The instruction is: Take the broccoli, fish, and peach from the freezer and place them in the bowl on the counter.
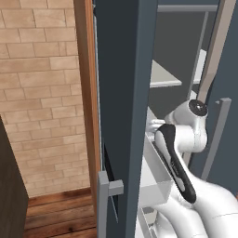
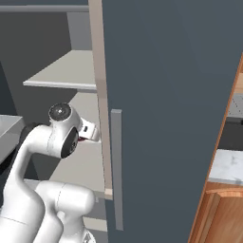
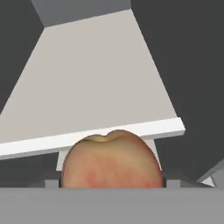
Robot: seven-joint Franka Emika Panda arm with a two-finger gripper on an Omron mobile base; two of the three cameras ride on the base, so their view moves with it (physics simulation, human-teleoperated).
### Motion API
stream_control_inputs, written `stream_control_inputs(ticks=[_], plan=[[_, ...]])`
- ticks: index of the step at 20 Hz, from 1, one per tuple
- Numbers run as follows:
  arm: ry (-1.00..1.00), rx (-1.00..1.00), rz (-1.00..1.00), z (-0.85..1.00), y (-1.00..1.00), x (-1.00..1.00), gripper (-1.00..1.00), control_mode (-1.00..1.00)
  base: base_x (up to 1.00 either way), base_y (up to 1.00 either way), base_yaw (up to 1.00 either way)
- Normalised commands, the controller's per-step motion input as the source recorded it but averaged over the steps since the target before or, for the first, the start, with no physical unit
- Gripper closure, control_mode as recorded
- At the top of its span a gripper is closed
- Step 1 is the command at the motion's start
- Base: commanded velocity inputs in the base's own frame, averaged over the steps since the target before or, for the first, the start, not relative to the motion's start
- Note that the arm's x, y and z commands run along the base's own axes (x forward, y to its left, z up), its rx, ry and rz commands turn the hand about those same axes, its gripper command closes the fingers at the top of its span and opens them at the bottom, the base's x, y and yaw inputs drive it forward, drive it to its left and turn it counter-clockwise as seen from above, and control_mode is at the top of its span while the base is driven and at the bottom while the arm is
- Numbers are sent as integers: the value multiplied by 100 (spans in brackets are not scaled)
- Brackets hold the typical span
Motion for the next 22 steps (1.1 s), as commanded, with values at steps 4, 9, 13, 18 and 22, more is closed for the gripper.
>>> stream_control_inputs(ticks=[4,9,13,18,22], plan=[[18,-15,2,39,10,-74,100,-100,0,0,0],[21,-11,5,27,4,-69,100,-100,0,0,0],[14,0,11,20,-9,-66,100,-100,0,0,0],[5,0,7,15,-8,-59,100,-100,0,0,0],[0,-1,0,8,0,-45,100,-100,0,0,0]])
